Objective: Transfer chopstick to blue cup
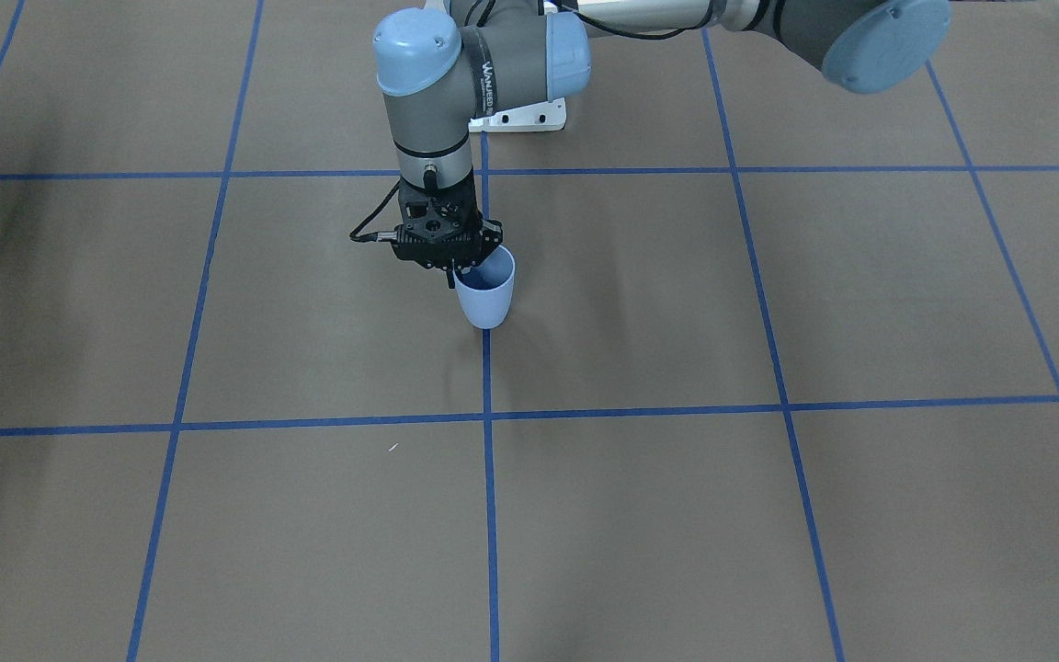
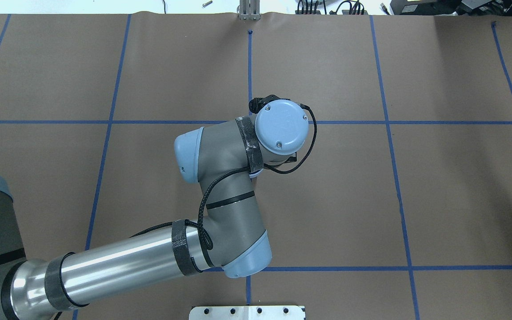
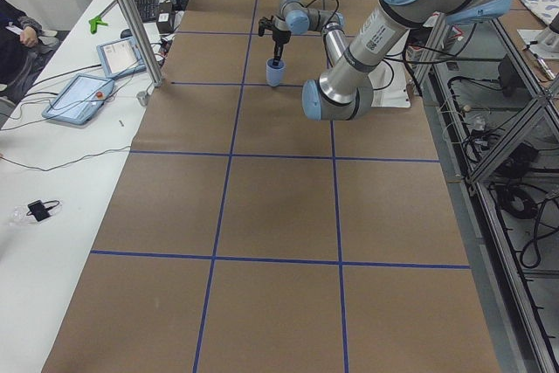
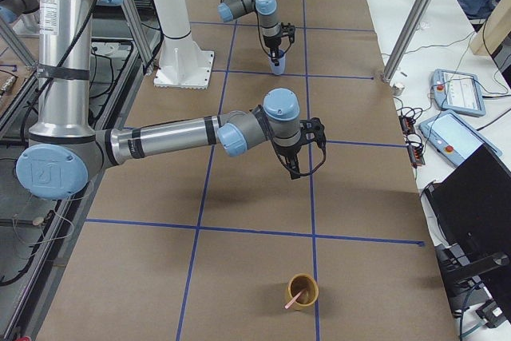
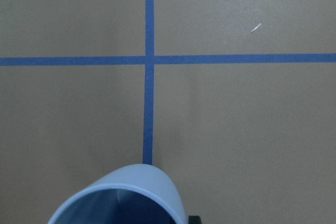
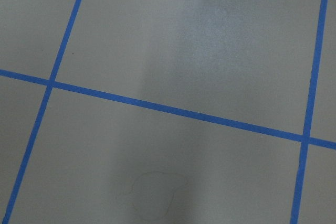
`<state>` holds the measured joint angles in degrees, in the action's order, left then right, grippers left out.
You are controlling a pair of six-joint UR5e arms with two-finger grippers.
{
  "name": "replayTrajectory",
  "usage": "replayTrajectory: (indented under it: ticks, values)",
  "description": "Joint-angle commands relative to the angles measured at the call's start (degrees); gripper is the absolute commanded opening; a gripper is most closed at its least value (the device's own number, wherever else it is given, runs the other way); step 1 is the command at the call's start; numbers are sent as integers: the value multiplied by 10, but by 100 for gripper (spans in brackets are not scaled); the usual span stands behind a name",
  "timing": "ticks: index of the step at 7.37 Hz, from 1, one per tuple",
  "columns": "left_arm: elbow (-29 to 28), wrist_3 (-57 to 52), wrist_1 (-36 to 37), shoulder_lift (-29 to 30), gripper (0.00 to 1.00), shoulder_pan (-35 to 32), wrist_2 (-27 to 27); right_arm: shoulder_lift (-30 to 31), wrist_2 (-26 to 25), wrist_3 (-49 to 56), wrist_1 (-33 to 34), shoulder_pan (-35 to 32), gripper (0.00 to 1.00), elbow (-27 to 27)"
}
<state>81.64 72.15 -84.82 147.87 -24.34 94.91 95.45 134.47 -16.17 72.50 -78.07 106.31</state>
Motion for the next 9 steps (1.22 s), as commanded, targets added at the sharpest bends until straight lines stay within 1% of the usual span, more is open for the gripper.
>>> replayTrajectory:
  ticks: [1, 2, 3, 4, 5, 6, 7, 8, 9]
  values:
    - [-1, 1, -1, -1, 15, 4, 3, 0, 0, 0, 0, 0, 100, 0]
    - [0, 0, -2, -4, 32, 4, 3, -1, 1, 0, 0, 0, 100, 0]
    - [1, -4, -3, -4, 82, 4, 0, -1, 1, 0, 0, -1, 100, 0]
    - [5, -7, -2, -4, 98, 3, -2, -2, 1, 0, 0, -1, 100, 0]
    - [21, -10, 2, -3, 98, 0, 1, -3, 1, 0, 0, 0, 100, -1]
    - [59, -45, 21, -4, 98, -14, 7, -3, 1, 0, 0, -1, 100, -2]
    - [94, -67, 61, -4, 98, -35, 45, -3, -3, 2, 0, -1, 100, -2]
    - [143, -107, 101, -18, 98, -70, 91, -1, -6, 10, 0, -1, 100, -3]
    - [216, -199, 129, -70, 99, -112, 108, 2, -23, 21, 1, -1, 100, -5]
